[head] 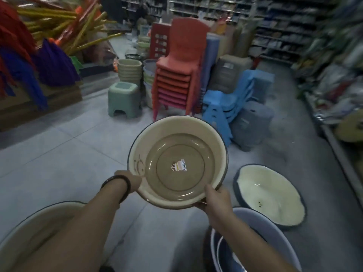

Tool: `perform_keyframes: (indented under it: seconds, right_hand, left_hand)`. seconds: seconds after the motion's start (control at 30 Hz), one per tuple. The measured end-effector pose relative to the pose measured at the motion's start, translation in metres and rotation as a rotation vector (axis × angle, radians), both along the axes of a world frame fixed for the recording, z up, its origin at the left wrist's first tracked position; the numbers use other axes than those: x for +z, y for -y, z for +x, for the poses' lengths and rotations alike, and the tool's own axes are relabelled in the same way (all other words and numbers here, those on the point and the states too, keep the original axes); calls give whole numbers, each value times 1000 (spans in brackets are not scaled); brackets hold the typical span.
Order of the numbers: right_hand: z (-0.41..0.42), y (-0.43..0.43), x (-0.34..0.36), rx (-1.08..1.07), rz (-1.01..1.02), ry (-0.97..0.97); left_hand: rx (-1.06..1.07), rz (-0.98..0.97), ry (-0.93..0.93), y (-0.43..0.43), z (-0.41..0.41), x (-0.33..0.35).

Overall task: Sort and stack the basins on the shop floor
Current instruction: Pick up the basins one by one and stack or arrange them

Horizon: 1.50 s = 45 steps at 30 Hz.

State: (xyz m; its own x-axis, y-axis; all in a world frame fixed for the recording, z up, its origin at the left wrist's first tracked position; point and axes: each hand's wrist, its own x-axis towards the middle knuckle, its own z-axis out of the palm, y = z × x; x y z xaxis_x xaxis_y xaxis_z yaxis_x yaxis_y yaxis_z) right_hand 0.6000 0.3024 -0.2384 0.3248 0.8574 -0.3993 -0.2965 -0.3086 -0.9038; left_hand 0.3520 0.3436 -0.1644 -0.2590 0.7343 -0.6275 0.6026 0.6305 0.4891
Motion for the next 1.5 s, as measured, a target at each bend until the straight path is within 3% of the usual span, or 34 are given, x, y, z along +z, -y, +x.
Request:
perform_keyframes:
  seconds: [0.07,0.2,0.3,0.47,0.7,0.87,0.93,1.0,1.07,1.17,1.33,1.5]
  right_hand:
    - [39,39,11,-55,22,15]
    - [112,109,19,-145,45,-20]
    - [166,153,13,-280,-46,-21]
    - [239,219,-18,-397,-195,199]
    - [279,262,-65,-482,-265,253]
    - [288,274,-104,-402,-376,313]
    - [288,271,-115,-370,-402,289]
    - [287,267,-120,-339,-448,209]
    - [285,264,-123,-300,-508,132]
    - [283,259,-129,-229,-605,107]
    - [279,244,-138,-228,-714,164]
    - [281,237,-139,-233,-785,195]
  left_hand:
    - [4,-34,106,14,34,1]
    - [118,-87,499,40,117,-3]
    - [73,-78,572,58,173,-13]
    - [-85,-131,466,83,234,-28]
    - [-209,-124,213,103,301,-69]
    - [-197,-156,85,104,325,-101]
    - [-319,-119,-79,97,328,-115]
    - [-457,-204,-228,91,330,-126]
    - [-556,-325,-297,90,332,-134]
    - [-686,-359,-374,88,336,-141]
    - [-787,-453,-387,76,336,-152]
    - [-770,-489,-259,57,321,-159]
